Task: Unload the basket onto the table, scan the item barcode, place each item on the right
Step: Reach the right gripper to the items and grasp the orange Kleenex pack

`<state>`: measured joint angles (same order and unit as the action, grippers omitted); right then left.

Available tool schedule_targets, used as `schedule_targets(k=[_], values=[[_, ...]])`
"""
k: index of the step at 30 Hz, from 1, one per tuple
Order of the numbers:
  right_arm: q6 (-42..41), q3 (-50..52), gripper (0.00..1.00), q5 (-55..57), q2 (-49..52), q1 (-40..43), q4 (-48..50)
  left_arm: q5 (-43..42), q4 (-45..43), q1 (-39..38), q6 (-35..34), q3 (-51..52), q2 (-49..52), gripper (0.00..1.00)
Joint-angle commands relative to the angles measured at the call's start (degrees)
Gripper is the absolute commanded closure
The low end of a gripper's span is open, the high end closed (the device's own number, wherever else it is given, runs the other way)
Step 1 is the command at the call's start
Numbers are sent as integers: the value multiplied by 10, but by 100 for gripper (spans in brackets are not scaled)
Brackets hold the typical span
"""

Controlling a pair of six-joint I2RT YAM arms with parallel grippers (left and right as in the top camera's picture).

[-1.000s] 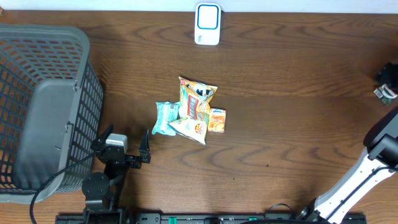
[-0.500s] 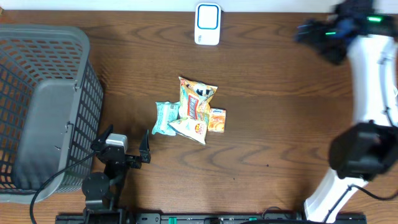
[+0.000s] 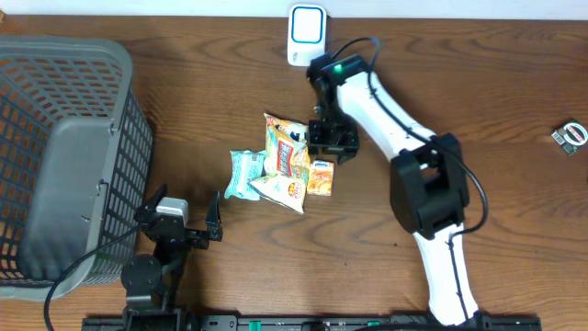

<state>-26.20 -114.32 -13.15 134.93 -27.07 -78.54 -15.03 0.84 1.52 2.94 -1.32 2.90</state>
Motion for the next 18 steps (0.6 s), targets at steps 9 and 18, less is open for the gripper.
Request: schedule_targets(k=[9, 18], values=[[47, 1, 55, 9, 37, 4, -12, -3, 17, 3, -3, 11, 0, 2], [70, 130, 98, 10, 39, 2, 94, -3, 17, 3, -3, 11, 0, 2]])
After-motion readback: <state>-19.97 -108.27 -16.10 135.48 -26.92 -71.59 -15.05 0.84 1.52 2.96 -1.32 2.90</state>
